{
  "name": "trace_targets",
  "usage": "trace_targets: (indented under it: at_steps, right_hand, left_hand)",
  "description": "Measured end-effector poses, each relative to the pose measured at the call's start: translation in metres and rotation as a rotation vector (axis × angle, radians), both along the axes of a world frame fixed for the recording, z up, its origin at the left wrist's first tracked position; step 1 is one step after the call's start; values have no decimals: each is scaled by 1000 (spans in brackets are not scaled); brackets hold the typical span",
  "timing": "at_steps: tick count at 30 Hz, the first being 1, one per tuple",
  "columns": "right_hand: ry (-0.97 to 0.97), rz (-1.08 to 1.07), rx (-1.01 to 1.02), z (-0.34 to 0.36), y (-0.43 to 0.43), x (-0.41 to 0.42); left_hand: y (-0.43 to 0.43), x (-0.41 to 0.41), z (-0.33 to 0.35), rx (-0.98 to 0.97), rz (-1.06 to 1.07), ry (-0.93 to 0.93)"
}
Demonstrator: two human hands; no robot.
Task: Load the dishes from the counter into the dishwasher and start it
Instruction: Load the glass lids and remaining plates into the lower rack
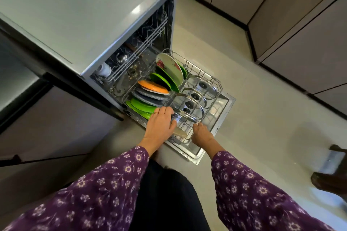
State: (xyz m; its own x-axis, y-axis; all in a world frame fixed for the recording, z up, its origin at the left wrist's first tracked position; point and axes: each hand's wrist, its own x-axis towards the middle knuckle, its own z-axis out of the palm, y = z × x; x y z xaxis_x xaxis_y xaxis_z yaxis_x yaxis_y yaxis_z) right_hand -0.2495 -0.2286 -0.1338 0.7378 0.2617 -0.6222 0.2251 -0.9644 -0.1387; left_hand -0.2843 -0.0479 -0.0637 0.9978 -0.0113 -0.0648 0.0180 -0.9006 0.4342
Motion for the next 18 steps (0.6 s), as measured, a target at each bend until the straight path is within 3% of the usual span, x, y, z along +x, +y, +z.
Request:
trace_targets:
  at_steps: [18]
  right_hand:
    - [-89,-58,105,87,-9,-66]
  left_hand:
    - [6,-86,77,31,-35,-46]
